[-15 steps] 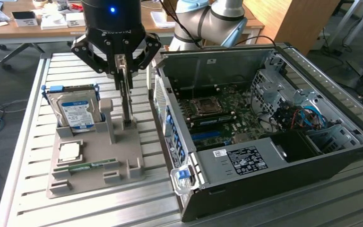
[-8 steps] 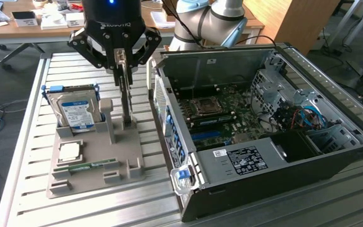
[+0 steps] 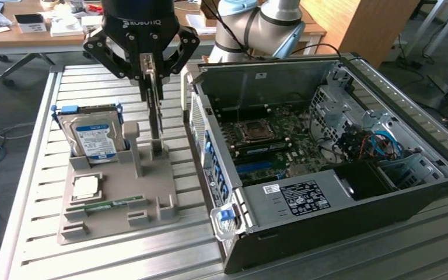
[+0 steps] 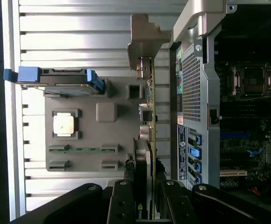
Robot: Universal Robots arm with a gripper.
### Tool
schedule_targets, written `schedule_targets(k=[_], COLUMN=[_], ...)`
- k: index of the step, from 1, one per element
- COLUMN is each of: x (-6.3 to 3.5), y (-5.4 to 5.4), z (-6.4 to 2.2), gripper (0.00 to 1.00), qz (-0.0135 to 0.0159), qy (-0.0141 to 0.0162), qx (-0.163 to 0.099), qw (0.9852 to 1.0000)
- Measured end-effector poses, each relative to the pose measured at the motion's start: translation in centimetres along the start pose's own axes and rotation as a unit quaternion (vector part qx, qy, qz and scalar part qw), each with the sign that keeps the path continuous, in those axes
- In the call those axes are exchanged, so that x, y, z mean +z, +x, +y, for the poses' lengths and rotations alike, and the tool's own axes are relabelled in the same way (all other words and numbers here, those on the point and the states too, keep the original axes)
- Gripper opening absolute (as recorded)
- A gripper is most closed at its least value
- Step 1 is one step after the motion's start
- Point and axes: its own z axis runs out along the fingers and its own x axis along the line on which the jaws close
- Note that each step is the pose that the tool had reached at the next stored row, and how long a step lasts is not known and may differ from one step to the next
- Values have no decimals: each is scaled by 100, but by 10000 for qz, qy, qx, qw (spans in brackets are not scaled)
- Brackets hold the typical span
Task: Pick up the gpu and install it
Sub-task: 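Pick up the gpu and move the gpu toward the slot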
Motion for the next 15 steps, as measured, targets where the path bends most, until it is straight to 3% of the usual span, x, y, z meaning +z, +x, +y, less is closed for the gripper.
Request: schedule_targets(k=[15], x=[-25], y=[-12], z=[2], gripper=[27], qz=[1], qy=[1], qx=[-1], qw=[10000])
